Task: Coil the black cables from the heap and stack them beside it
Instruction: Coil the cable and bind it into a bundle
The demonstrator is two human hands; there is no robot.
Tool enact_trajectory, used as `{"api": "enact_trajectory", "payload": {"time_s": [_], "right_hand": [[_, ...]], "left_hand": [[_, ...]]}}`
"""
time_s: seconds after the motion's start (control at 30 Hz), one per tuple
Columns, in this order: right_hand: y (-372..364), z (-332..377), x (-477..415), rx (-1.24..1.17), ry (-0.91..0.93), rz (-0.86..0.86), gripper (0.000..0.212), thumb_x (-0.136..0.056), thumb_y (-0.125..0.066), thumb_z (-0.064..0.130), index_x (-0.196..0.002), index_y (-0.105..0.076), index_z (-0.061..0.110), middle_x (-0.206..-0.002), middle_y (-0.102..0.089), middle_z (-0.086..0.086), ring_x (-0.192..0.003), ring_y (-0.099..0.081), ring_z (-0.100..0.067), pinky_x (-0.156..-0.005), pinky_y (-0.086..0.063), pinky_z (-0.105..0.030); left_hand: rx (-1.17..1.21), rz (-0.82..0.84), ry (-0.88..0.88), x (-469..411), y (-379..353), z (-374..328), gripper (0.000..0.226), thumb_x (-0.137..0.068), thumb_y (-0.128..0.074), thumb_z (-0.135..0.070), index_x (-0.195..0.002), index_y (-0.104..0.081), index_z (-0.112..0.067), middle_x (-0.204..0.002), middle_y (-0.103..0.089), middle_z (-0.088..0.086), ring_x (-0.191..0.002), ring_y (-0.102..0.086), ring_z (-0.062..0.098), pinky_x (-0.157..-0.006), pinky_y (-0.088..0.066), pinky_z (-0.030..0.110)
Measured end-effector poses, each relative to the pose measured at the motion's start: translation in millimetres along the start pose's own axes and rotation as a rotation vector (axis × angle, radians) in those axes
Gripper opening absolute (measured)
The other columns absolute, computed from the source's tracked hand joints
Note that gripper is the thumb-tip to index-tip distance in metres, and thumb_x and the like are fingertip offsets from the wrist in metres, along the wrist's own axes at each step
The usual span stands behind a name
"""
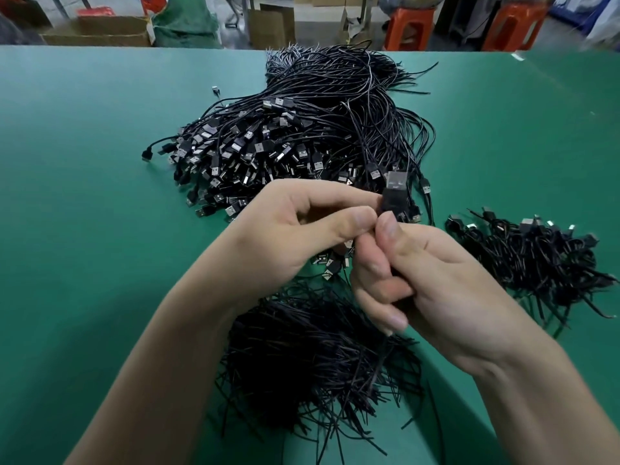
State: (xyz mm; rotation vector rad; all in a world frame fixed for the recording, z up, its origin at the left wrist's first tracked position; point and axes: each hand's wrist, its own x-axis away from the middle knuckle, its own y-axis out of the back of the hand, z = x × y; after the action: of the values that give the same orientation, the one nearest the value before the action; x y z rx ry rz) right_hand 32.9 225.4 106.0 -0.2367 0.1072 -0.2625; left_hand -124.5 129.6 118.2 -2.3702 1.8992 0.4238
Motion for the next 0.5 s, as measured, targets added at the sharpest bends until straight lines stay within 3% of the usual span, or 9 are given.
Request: {"api": "enact_trajectory", "payload": {"time_s": [0.1, 0.27, 0.37, 0.5], "right_hand": [[0.7, 1.7, 0.5, 0.024, -0.019, 0.009, 0.043, -0.102, -0.042, 0.045, -0.074, -0.064, 0.022, -0.048, -0.04, 0.008, -0.047, -0.051, -0.015, -0.063, -0.048, -0.019], [3.9, 2.4, 0.7, 0.007, -0.056, -0.086, 0.044, -0.101, -0.046, 0.046, -0.072, -0.069, 0.022, -0.049, -0.047, -0.002, -0.051, -0.054, -0.017, -0.066, -0.05, -0.019], [5.0, -0.5, -2.1, 0.097, -0.019, -0.222, 0.044, -0.102, -0.048, 0.045, -0.07, -0.059, 0.017, -0.055, -0.052, -0.013, -0.053, -0.056, -0.02, -0.067, -0.049, -0.026], [4.0, -2.9, -4.6, 0.028, 0.059, -0.352, 0.033, -0.095, -0.055, 0.04, -0.081, -0.048, 0.012, -0.047, -0.048, -0.001, -0.048, -0.054, -0.019, -0.059, -0.05, -0.023]], "left_hand": [[0.018, -0.031, -0.016, -0.9, -2.1, 0.7, 0.009, -0.091, -0.067, -0.016, -0.089, -0.074, -0.021, -0.077, -0.072, -0.014, -0.075, -0.065, -0.001, -0.072, -0.05, 0.013], [0.001, -0.127, -0.014, -3.7, -5.7, 4.6, 0.006, -0.089, -0.073, -0.017, -0.087, -0.075, -0.022, -0.076, -0.072, -0.013, -0.074, -0.065, -0.002, -0.07, -0.05, 0.013], [-0.038, -0.212, -0.006, -5.7, -12.2, 9.7, 0.011, -0.091, -0.074, -0.013, -0.088, -0.076, -0.023, -0.075, -0.073, -0.013, -0.072, -0.065, -0.004, -0.069, -0.05, 0.012], [-0.021, -0.271, -0.016, -8.0, -18.1, 16.8, 0.01, -0.095, -0.071, -0.013, -0.099, -0.078, -0.02, -0.085, -0.078, -0.011, -0.081, -0.071, -0.001, -0.075, -0.053, 0.013]]}}
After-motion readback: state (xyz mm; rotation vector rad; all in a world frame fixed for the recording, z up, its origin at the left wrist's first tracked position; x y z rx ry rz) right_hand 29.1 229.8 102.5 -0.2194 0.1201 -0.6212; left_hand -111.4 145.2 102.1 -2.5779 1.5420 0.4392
